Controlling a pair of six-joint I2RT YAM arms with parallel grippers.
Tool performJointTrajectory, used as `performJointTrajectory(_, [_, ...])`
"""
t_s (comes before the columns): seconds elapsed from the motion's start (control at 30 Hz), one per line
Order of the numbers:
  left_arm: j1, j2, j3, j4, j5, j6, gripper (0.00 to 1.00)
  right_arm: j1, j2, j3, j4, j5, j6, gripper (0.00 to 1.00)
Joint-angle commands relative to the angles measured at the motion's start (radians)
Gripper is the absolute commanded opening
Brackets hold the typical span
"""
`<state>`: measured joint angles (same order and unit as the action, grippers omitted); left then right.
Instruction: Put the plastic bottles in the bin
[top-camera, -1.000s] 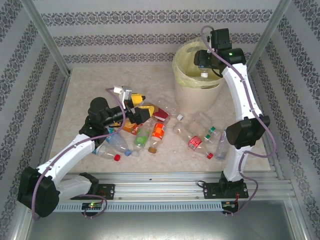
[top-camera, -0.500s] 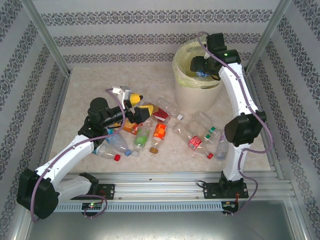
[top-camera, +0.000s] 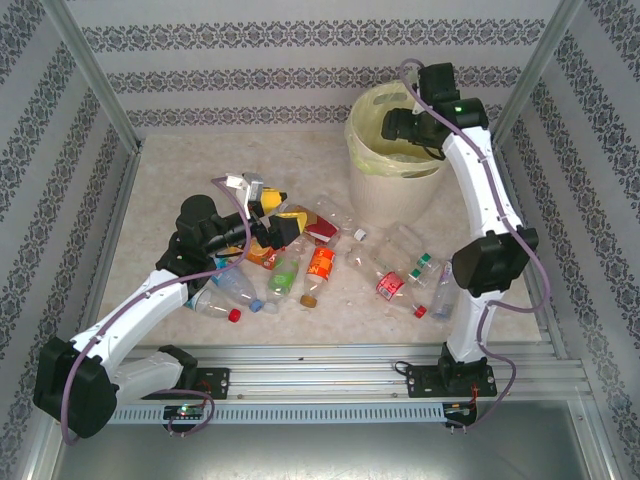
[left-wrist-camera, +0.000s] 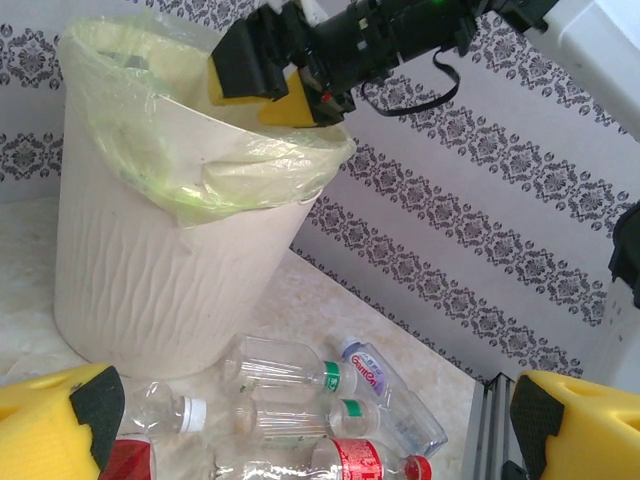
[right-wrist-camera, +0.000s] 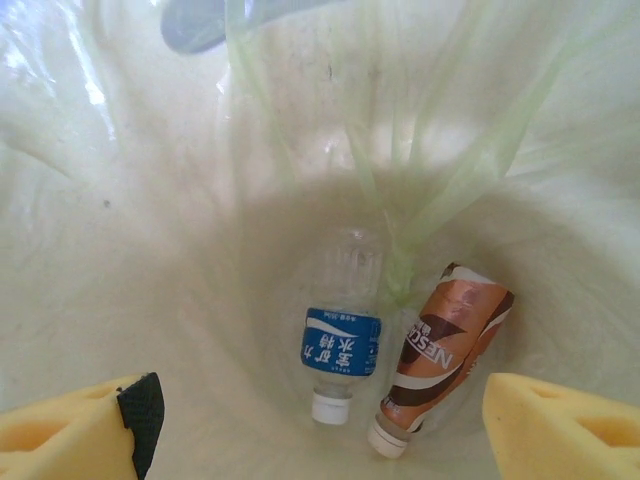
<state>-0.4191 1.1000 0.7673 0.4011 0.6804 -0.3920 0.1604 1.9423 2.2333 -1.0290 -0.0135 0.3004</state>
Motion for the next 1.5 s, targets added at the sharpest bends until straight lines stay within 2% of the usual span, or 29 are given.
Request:
performJointTrajectory(0.0, [-0.004, 0.009, 0.038, -0.023, 0.037, 0.022, 1.0, -0.014, -0.098, 0.008, 0.006, 0.007, -0.032, 0.84])
performJointTrajectory(0.23, [-0.005, 0.036, 0.07, -0.061, 0.095, 0.02, 1.0, -0.028, -0.232, -0.067, 0.018, 0.033, -0.049, 0.84])
performJointTrajectory(0.43, [-0.018, 0.065, 0.092, -0.086, 0.133, -0.001, 1.0, -0.052, -0.42, -0.251, 0.03, 0.06, -0.005, 0.84])
performJointTrajectory(0.73, [-0.085, 0.142, 0.142, -0.206, 0.174, -0.013, 1.0, -0.108, -0.741, -0.672, -0.001, 0.075, 0.137, 0.83])
performJointTrajectory(0.87, [-0.127, 0.149, 0.143, -0.254, 0.165, 0.021, 1.0, -0.15, -0.853, -0.868, -0.015, 0.068, 0.167, 0.79])
performJointTrajectory(1.03, [-0.173, 0.194, 0.175, -0.321, 0.169, 0.039, 1.0, -0.184, -0.918, -1.078, -0.014, 0.043, 0.191, 0.75])
performJointTrajectory(1.2, [-0.225, 0.223, 0.193, -0.375, 0.145, 0.067, 1.0, -0.236, -0.93, -1.265, 0.065, -0.071, 0.215, 0.73])
performJointTrajectory(1.47, [-0.263, 0.261, 0.209, -0.401, 0.143, 0.067, 1.0, -0.255, -0.873, -1.403, 0.118, 0.045, 0.198, 0.73])
